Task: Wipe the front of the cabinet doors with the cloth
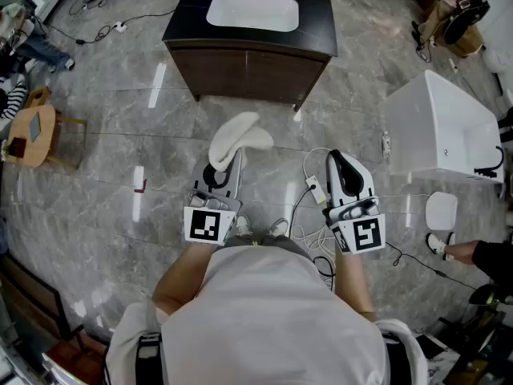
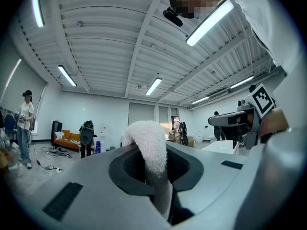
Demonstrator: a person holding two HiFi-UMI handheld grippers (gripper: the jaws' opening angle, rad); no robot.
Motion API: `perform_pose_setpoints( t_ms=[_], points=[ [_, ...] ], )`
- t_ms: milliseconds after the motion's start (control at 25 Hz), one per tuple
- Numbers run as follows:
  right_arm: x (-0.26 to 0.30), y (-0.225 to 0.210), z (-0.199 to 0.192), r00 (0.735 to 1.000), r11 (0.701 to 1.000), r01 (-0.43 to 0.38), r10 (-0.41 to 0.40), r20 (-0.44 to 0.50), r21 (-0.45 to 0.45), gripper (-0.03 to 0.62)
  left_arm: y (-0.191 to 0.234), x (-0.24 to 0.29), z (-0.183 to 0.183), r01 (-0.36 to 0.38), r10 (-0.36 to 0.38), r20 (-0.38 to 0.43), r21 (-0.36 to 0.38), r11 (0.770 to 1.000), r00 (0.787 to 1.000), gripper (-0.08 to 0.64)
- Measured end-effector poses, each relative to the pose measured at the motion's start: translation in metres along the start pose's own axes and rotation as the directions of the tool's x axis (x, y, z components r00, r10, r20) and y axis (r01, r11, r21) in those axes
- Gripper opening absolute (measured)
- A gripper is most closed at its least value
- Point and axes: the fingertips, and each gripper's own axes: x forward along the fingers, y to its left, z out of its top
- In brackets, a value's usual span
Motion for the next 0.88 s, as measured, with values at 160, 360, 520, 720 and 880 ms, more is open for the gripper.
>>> perform_pose_setpoints(
  t_ms=[160, 360, 520, 720, 880],
  points=[
    [0.005, -0.003, 0.001, 1.0, 1.0, -0.001, 0.001, 0.004, 0.006, 0.044, -0.001, 0.005, 0.0, 0.005, -0.005, -0.001, -0.005, 1.0, 1.0, 0.061],
    [-0.004, -0.005, -0.002, 1.0, 1.0, -0.01, 0.01, -0.012, 0.01, 0.044, -0.017, 0.01, -0.005, 0.05, -0.051, -0.017, -0.016, 0.999, 0.999, 0.061],
    [-0.002, -0.006, -0.001, 1.0, 0.999, -0.013, 0.013, -0.002, 0.037, 0.044, -0.02, 0.008, -0.005, 0.056, -0.057, -0.02, -0.029, 0.998, 0.998, 0.061],
    [-0.002, -0.003, -0.003, 1.0, 0.999, -0.012, 0.013, -0.014, 0.046, 0.046, -0.009, 0.006, -0.005, 0.049, -0.05, -0.012, -0.033, 0.998, 0.999, 0.061],
    [-0.002, 0.006, -0.014, 1.0, 0.999, 0.013, -0.012, -0.026, 0.035, 0.046, 0.006, 0.003, -0.013, 0.052, -0.052, -0.014, -0.02, 0.998, 0.999, 0.061]
  ],
)
